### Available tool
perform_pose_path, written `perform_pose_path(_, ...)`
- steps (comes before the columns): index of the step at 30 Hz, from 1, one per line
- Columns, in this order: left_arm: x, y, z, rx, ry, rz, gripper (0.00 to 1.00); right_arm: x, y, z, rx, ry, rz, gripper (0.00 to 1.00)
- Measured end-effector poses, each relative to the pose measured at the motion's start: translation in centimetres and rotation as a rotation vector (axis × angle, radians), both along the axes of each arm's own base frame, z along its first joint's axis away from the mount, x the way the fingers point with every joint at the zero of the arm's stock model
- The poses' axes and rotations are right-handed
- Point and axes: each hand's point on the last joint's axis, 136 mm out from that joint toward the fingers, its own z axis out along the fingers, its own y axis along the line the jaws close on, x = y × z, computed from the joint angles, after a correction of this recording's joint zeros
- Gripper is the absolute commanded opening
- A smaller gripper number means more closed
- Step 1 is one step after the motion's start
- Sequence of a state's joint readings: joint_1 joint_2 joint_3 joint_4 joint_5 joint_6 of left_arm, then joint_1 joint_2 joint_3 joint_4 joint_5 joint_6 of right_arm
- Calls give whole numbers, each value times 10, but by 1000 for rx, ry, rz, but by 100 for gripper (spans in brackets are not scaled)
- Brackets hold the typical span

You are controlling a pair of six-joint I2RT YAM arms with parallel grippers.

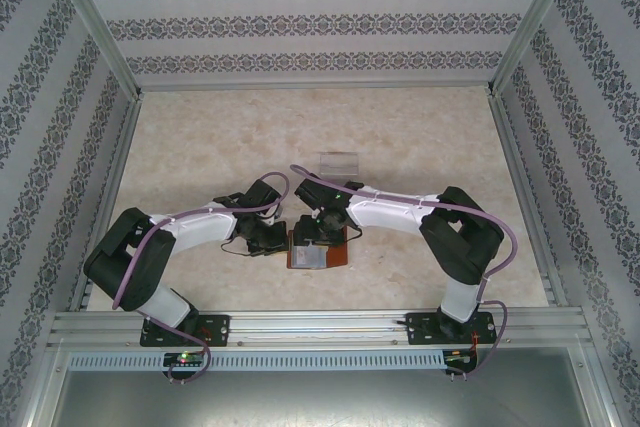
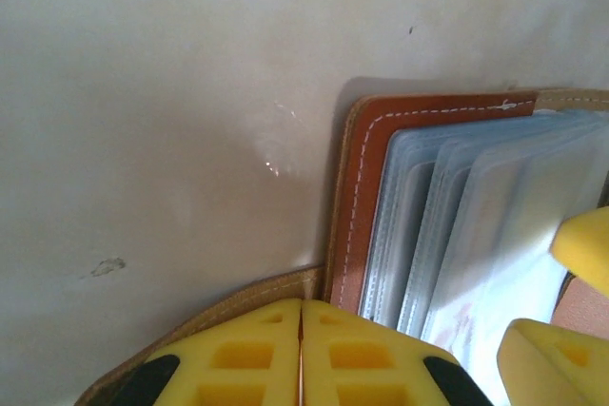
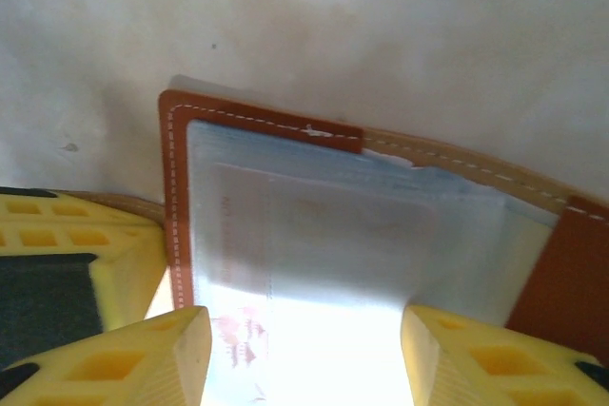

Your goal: Take the credit cards out of the card holder

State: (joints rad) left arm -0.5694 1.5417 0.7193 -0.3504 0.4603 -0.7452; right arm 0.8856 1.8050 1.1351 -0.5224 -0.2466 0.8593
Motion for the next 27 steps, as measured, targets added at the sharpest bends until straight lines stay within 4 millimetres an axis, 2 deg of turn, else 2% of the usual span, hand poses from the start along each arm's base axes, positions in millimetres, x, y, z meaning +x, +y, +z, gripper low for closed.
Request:
perform_pose_path(8,0,0,0,0,0,0,8,0,-12,-1,-77,-8,-1,63)
perform_pose_path(15,0,0,0,0,1,0,8,0,-23,-2,-131,-18,6,56)
perform_pose_path(23,0,0,0,0,0,0,8,-1,-36,0,-186,-33,20,23)
perform_pose_path(25,0,0,0,0,0,-1,8,-1,-40,4,-195,-48,26,18)
perform_pose_path(27,0,0,0,0,0,-1,8,-1,-43,6,-197,-58,31,16)
